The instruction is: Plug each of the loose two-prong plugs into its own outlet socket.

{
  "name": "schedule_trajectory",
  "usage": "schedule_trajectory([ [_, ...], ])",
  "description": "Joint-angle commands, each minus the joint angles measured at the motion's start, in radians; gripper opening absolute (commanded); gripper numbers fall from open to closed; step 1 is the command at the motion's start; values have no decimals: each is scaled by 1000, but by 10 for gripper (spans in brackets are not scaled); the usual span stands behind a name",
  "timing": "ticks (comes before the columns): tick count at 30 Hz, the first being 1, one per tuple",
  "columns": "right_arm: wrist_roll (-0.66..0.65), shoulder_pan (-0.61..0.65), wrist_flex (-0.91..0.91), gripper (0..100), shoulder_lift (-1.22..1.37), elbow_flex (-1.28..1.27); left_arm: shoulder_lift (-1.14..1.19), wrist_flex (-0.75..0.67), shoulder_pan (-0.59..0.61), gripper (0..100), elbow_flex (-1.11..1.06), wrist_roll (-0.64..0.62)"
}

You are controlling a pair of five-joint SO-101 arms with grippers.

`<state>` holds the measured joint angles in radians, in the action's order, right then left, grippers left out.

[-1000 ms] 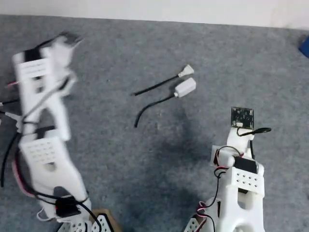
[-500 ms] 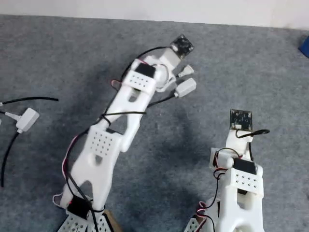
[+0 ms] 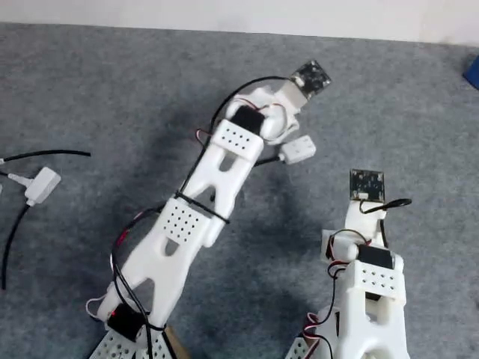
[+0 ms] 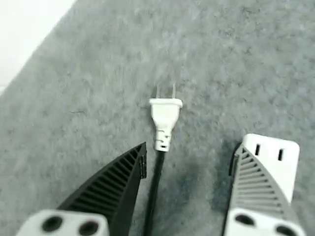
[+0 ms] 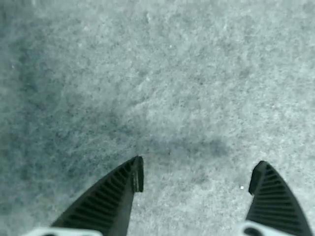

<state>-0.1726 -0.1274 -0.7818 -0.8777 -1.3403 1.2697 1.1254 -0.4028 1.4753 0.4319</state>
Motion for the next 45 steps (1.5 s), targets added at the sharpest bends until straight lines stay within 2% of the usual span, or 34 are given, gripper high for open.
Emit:
schedule_trajectory([
  [1, 2, 10, 21, 336, -21, 4, -13, 74, -21, 277, 85, -6],
  [6, 2, 10, 21, 336, -21, 4, -18, 94, -22, 277, 35, -6],
  [11, 2, 12, 45, 336, -13, 2, -22, 262, -96, 277, 36, -18],
  [15, 2, 12, 45, 336, -13, 2, -15, 338, -128, 277, 84, -109],
  [21, 2, 12, 45, 336, -13, 2, -15, 327, -117, 277, 27, -107],
  [28, 2, 12, 44, 336, -13, 2, -15, 195, -47, 277, -61, -107],
  [34, 2, 12, 44, 336, -13, 2, -15, 173, -19, 277, -68, -106],
  [45, 2, 12, 44, 336, -13, 2, -16, 181, -87, 277, -70, -106],
])
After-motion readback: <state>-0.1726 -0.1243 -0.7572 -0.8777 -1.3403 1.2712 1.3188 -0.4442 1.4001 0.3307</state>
